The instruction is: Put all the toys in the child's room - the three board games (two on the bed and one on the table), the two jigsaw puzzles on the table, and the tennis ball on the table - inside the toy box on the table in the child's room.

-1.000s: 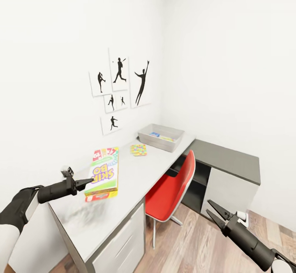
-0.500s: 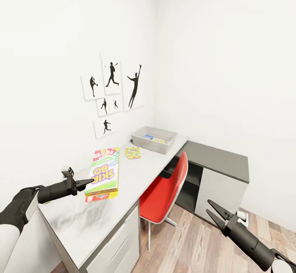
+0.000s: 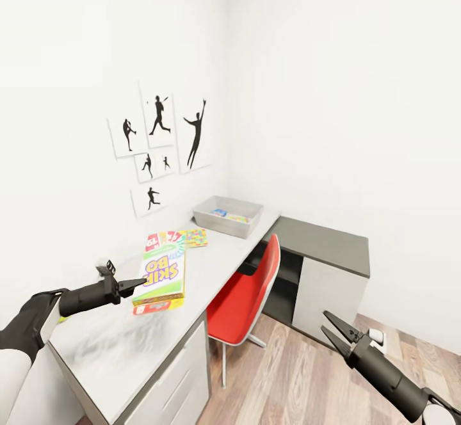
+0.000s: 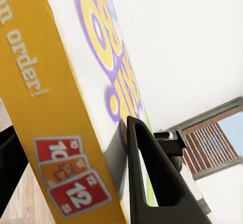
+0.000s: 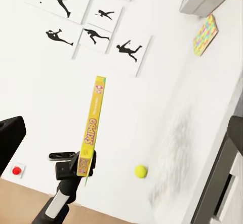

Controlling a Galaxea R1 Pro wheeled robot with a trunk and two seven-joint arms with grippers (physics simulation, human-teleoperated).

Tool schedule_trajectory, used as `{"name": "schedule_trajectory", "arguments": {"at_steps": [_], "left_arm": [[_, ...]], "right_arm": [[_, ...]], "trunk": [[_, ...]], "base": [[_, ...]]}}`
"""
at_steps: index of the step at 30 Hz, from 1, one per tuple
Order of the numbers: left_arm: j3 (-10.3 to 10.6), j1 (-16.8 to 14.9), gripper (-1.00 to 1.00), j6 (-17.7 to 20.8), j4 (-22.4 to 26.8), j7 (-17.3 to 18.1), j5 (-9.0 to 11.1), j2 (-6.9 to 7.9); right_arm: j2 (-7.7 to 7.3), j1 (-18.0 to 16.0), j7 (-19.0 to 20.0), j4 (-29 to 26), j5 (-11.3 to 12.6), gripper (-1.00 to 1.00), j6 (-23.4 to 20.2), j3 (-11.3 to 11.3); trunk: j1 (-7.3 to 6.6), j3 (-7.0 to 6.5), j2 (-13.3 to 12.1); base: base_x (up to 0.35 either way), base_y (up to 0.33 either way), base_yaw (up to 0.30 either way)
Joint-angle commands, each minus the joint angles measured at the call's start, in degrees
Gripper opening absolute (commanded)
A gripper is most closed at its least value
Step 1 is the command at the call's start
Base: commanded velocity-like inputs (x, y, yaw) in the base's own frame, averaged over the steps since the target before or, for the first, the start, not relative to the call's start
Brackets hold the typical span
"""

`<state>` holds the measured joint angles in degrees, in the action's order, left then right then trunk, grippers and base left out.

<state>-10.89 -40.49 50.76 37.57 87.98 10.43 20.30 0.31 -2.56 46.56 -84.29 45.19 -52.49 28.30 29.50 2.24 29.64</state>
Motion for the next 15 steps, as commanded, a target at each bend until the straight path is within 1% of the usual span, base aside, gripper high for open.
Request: {"name": "schedule_trajectory", "arguments": {"at_steps": [1, 8, 15], "left_arm": [[0.00, -0.03, -1.00, 0.56, 0.03, 0.13, 0.03, 0.01], [-0.01, -0.03, -1.00, 0.54, 0.02, 0.10, 0.03, 0.00], [-0.01, -0.03, -1.00, 0.48, 0.04, 0.04, 0.03, -0.04]], "right_arm": [[0.03, -0.08, 0.20, 0.13, -0.11, 1.00, -0.24, 0.09], [0.04, -0.07, 0.19, 1.04, -0.29, 1.00, -0.22, 0.09], [0.04, -0.08, 0.21, 1.15, -0.37, 1.00, -0.16, 0.14]], "trunk": [[-0.20, 0.00, -0.31], [-1.74, -0.89, -3.11], [-3.27, -2.08, -5.92]], "base": [[0.000, 0.000, -0.220], [0.000, 0.000, -0.211], [0.000, 0.000, -0.034]]}}
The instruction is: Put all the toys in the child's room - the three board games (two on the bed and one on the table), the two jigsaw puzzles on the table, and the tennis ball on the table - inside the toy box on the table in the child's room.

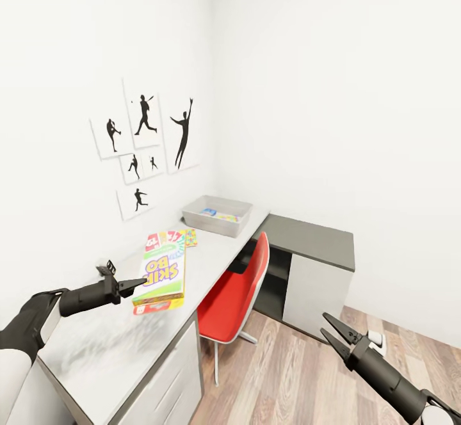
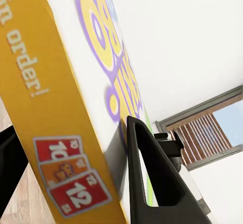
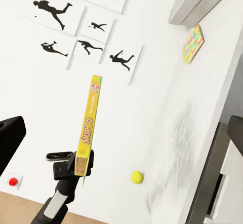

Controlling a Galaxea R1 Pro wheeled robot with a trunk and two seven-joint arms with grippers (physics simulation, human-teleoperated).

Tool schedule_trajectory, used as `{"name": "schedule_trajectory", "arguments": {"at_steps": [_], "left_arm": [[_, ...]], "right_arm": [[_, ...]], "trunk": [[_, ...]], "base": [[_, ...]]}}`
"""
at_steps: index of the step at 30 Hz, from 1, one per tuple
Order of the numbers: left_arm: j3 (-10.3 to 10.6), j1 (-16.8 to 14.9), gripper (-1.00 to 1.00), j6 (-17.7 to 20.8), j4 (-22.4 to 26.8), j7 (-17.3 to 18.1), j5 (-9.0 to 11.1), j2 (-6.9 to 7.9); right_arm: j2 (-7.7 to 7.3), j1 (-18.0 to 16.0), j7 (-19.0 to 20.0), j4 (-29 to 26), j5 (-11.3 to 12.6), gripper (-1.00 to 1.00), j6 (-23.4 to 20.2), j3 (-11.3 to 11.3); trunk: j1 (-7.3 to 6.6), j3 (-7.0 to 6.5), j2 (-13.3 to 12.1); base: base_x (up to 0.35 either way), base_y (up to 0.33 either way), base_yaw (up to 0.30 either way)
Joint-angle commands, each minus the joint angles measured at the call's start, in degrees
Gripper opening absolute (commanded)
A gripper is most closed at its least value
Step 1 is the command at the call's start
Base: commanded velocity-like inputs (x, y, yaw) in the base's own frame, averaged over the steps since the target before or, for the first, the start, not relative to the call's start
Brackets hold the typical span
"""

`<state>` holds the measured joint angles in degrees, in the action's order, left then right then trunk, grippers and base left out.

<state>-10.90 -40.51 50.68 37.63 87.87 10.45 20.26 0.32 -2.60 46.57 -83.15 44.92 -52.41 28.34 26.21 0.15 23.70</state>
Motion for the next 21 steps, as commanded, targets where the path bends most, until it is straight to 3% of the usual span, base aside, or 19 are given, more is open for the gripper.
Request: {"name": "schedule_trajectory", "arguments": {"at_steps": [1, 11, 21], "left_arm": [[0.00, -0.01, -1.00, 0.56, -0.01, 0.13, 0.01, -0.01], [0.02, -0.01, -1.00, 0.66, -0.05, 0.10, -0.04, 0.12], [0.02, -0.01, -1.00, 0.52, -0.06, 0.44, 0.02, 0.19]], "right_arm": [[0.03, -0.03, 0.20, 0.01, -0.06, 1.00, -0.25, 0.11], [0.02, -0.03, 0.27, 0.01, 0.33, 1.00, -0.30, 0.13], [0.02, -0.03, 0.22, 0.46, 0.26, 1.00, -0.29, 0.22]], "trunk": [[-0.20, -0.16, -0.38], [-0.42, -0.39, -0.78], [-0.42, -0.92, -0.78]], "base": [[0.000, 0.000, -0.001], [0.000, 0.000, -0.013], [0.000, 0.000, -0.203]]}}
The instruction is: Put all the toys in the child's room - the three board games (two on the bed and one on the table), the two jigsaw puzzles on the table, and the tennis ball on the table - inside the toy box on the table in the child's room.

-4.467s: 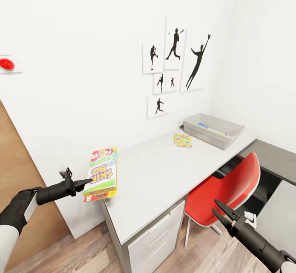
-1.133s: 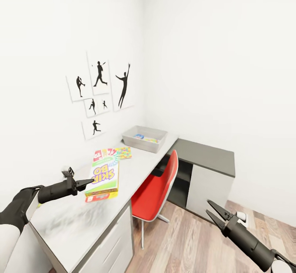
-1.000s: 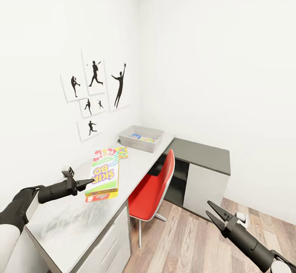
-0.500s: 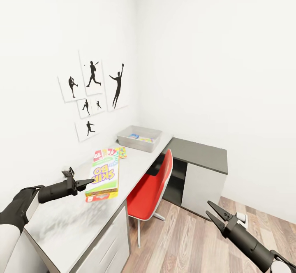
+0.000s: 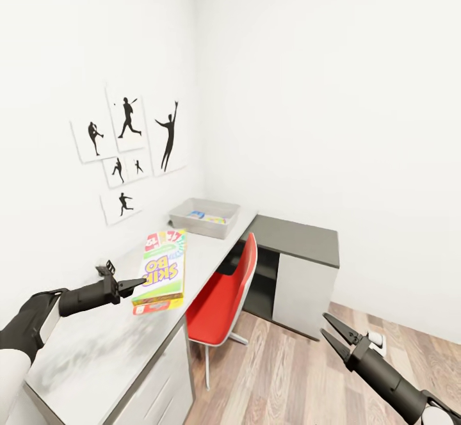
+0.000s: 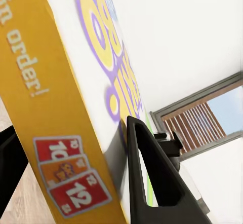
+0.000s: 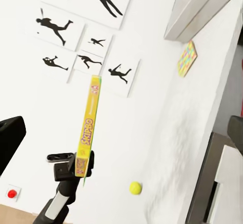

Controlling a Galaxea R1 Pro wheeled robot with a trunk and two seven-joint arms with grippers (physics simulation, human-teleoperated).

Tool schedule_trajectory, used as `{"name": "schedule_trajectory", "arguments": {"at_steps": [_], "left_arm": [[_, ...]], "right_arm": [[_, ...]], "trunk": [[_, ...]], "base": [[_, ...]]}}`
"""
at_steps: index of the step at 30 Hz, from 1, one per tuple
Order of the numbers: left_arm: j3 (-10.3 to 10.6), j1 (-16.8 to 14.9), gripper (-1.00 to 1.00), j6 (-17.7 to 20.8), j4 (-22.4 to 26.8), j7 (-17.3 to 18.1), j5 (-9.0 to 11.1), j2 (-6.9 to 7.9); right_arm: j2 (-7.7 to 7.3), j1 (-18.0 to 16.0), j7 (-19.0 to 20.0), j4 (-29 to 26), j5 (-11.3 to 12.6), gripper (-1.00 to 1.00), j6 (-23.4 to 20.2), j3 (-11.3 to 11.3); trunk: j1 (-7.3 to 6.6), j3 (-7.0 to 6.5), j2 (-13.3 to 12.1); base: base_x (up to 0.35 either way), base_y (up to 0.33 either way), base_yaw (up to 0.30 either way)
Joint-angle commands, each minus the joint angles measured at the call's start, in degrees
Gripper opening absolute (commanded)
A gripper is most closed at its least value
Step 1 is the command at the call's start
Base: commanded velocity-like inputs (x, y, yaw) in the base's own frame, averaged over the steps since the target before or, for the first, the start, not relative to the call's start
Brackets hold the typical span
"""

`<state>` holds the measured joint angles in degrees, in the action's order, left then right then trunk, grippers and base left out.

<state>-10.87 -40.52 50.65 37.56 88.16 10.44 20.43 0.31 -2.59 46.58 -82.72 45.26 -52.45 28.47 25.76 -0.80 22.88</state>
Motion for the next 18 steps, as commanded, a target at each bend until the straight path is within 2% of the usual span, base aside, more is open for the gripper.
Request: {"name": "schedule_trajectory", "arguments": {"at_steps": [1, 7, 8, 12, 18], "left_arm": [[-0.01, 0.01, -1.00, 0.52, 0.00, 0.16, 0.02, 0.00], [-0.03, 0.01, -1.00, 0.13, 0.04, 0.07, 0.00, -0.04], [-0.03, 0.01, -1.00, 0.11, 0.03, 0.07, 0.01, -0.04], [-0.02, 0.01, -1.00, 0.07, 0.01, 0.01, 0.02, -0.08], [-0.03, 0.01, -1.00, 0.07, 0.00, -0.09, -0.04, -0.13]], "right_arm": [[0.04, -0.05, 0.20, 0.20, -0.18, 1.00, -0.23, 0.09], [0.04, -0.05, 0.26, 0.59, -0.35, 1.00, -0.19, 0.15], [0.04, -0.05, 0.26, 0.61, -0.40, 1.00, -0.08, 0.16], [-0.04, -0.05, 0.16, 0.54, -0.27, 1.00, 5.39, -0.13], [-0.05, -0.05, 0.21, 0.50, 0.18, 1.00, 5.78, -0.17]], "trunk": [[0.02, -0.03, 0.04], [0.02, -0.14, 0.04], [0.02, -0.15, 0.04], [0.02, -0.15, 0.04], [0.02, -0.15, 0.04]], "base": [[0.000, 0.000, -0.218], [0.049, -0.093, -0.074], [0.109, -0.224, -0.012], [0.125, -0.262, -0.002], [0.128, -0.271, 0.000]]}}
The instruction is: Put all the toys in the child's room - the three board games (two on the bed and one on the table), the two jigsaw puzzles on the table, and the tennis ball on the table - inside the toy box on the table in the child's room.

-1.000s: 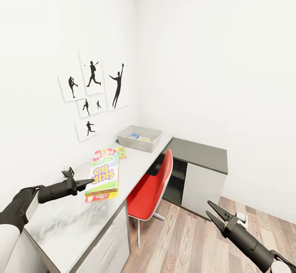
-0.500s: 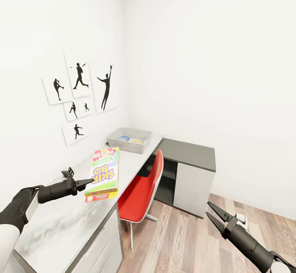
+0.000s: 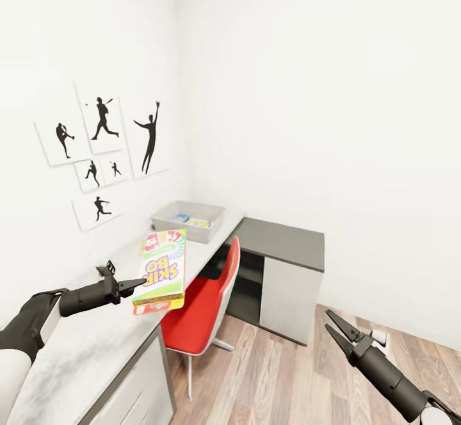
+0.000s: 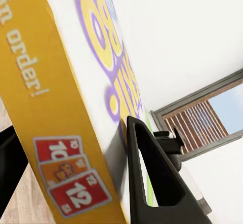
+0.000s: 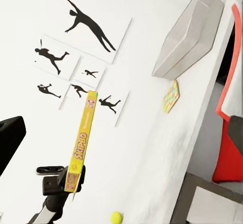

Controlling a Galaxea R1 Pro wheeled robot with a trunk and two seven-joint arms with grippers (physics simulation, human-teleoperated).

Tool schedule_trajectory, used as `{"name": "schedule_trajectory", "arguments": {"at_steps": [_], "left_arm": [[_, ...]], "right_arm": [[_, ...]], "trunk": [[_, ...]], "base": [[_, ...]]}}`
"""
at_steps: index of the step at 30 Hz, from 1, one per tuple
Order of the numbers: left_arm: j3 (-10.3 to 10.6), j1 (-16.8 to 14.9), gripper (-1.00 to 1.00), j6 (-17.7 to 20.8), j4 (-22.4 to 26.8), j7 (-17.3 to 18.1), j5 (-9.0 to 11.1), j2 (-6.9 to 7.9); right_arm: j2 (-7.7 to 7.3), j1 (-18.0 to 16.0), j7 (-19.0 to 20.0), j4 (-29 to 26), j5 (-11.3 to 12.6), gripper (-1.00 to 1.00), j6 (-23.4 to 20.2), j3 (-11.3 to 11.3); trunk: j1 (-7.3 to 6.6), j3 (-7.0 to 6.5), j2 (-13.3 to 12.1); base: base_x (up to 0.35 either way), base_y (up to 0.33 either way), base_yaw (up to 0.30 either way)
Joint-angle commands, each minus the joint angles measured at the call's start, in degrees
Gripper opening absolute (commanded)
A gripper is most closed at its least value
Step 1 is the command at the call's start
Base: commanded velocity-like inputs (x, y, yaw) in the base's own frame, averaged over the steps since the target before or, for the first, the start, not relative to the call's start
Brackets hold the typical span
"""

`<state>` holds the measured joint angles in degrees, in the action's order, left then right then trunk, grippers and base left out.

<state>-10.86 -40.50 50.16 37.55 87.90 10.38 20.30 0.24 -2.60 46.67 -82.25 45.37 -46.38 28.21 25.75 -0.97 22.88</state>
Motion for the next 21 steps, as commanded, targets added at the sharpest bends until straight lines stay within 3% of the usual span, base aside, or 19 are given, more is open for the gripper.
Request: {"name": "schedule_trajectory", "arguments": {"at_steps": [1, 10, 14, 21], "left_arm": [[-0.04, -0.02, -1.00, 0.55, 0.02, 0.17, 0.03, 0.00], [0.04, -0.02, -1.00, 0.59, 0.03, 0.16, 0.00, 0.00], [0.05, -0.02, -1.00, 0.56, 0.05, 0.11, 0.00, 0.00], [0.05, -0.02, -1.00, 0.55, 0.04, 0.08, 0.00, 0.00]], "right_arm": [[0.03, -0.03, 0.13, 0.01, 0.11, 1.00, -0.21, 0.08], [0.03, -0.03, 0.62, -0.85, 0.04, 1.00, -0.15, -0.15], [-0.28, -0.03, -0.15, -4.41, -0.60, 1.00, -0.47, -2.89], [-0.99, -0.03, -11.38, -6.76, -0.78, 1.00, -5.20, -2.41]], "trunk": [[0.03, 0.02, 0.04], [0.03, 0.02, 0.04], [0.03, 0.02, 0.04], [0.03, 0.02, 0.04]], "base": [[0.128, -0.268, 0.000], [0.157, -0.125, 0.000], [0.211, -0.006, 0.000], [0.216, -0.001, 0.000]]}}
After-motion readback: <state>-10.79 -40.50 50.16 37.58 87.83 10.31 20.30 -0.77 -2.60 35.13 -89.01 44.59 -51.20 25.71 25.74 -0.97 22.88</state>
